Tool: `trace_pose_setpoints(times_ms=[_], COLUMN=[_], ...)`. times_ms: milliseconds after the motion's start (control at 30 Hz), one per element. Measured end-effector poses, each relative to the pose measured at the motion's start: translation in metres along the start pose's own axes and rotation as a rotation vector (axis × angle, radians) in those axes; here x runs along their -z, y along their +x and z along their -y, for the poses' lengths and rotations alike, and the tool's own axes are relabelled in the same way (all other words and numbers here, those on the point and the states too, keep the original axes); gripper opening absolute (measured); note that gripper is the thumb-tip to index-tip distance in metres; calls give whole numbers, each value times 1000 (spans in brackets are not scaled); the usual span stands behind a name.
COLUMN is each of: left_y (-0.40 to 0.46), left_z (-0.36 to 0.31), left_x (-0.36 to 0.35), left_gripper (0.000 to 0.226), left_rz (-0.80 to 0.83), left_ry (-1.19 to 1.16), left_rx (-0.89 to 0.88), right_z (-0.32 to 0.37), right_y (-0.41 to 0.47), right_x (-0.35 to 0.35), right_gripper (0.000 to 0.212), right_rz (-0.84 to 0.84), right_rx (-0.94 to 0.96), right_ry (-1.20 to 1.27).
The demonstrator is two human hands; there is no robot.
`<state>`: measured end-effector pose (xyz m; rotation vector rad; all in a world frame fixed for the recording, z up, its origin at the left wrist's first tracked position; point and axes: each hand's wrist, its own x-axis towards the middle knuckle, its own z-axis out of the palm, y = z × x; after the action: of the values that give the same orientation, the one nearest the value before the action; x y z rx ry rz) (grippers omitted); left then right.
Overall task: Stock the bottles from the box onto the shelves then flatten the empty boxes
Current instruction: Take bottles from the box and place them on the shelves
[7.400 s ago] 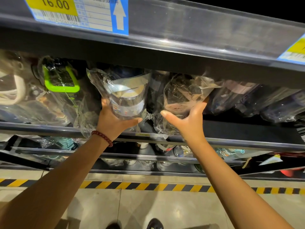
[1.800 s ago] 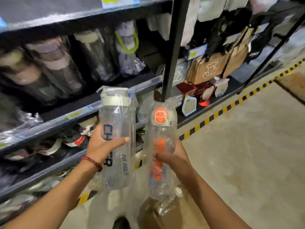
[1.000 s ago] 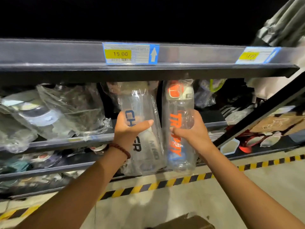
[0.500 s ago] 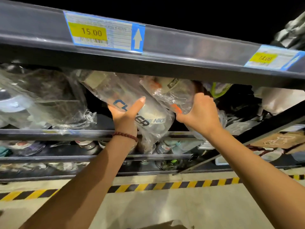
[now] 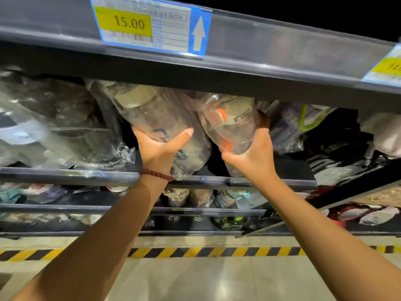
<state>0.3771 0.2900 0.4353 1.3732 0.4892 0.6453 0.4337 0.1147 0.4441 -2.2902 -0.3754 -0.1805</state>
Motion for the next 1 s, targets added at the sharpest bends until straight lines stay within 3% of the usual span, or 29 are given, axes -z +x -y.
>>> trace_pose_setpoints(times_ms=[67, 167, 433, 667, 1000], left_y=[3, 13, 31, 28, 29], left_z=[3, 6, 10, 16, 6], left_x=[9, 20, 47, 64, 59], left_gripper=[113, 77, 102, 88, 93], left_rz=[27, 73, 155, 121, 200], left_ry=[97, 143, 375, 340, 423], left_rx=[-25, -45, -20, -8, 74], right_z=[0, 6, 22, 33, 37], right_y=[-2, -8, -14, -22, -23], right_x=[-8, -23, -56, -67, -66], right_gripper=[57, 57, 54, 66, 61], right_rz=[-37, -44, -34, -15, 37], right_rx=[-29, -47, -88, -99, -148], right_ry=[121, 219, 416, 558, 446])
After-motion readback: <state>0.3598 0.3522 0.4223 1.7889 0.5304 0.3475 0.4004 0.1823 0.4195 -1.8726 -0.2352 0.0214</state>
